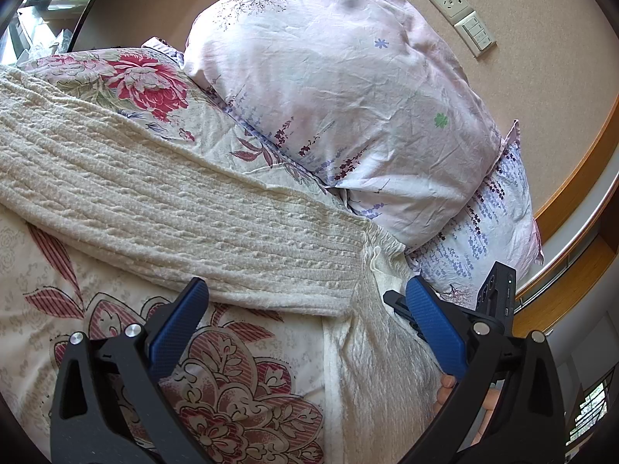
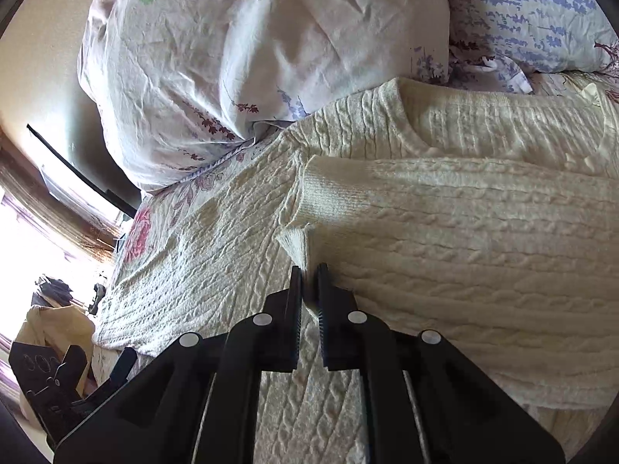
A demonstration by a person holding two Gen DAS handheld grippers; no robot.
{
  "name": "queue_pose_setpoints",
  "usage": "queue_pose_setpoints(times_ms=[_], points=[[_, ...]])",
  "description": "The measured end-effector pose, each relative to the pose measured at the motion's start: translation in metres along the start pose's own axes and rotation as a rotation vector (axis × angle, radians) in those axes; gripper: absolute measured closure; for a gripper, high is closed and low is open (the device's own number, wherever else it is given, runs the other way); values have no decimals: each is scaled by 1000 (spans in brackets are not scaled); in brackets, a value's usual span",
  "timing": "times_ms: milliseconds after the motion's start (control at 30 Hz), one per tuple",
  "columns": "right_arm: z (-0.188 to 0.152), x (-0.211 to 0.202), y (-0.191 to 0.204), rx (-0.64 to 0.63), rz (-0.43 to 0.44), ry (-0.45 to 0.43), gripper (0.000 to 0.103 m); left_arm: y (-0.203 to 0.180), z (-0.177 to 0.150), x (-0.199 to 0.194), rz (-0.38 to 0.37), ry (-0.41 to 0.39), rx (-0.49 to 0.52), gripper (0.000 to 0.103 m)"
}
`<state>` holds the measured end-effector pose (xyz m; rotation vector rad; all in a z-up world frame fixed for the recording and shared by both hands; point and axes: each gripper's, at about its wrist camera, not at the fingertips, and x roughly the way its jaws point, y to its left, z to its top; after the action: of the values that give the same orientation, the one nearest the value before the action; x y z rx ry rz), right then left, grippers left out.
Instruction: Fold small clothes
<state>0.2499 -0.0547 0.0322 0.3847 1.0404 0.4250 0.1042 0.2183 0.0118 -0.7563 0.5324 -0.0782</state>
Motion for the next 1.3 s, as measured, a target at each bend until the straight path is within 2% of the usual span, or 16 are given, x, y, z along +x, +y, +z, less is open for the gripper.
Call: queue_pose_setpoints(times_ms=[67,133,200,267,333,433,500,567,600,633,733,800,867,1000,1167,1300], points=[[1,-10,-2,20,40,14,71,0,0,0,-1,-1,0,2],[0,-28,-7,37,55,-9,41,0,0,0,-3,-2,-1,2],[-4,-48,-16,57,74,-40,34,-1,0,-2,-32,1,7,2],[-9,-69,-30,74,108,-41,32,-13,0,-7,-54,21,79,2],[-15,-92,-48,85,122,-52,22,-36,2,-14,-55,45,161,2],[-25,-127,-79,115,103,-111,21,-84,7,-7,-93,107,285,2],[-34,-151,-101,151,89,-159,21,-112,12,19,-113,198,341,2],[-45,-172,-121,190,85,-204,21,-131,15,57,-95,315,362,13],[-50,-181,-129,205,82,-221,20,-136,15,79,-75,379,357,29],[-57,-190,-136,216,77,-239,20,-138,14,100,-53,449,330,39],[-76,-215,-152,211,50,-271,18,-132,11,149,-9,585,239,48],[-87,-223,-155,192,17,-287,18,-130,9,164,35,597,237,48],[-95,-229,-159,176,-21,-298,18,-126,7,174,37,611,201,50],[-106,-236,-171,182,-47,-314,18,-121,12,191,4,589,112,62],[-120,-239,-181,209,-28,-319,18,-116,17,212,36,548,61,75],[-126,-235,-184,219,-33,-305,18,-112,16,214,78,530,79,94]])
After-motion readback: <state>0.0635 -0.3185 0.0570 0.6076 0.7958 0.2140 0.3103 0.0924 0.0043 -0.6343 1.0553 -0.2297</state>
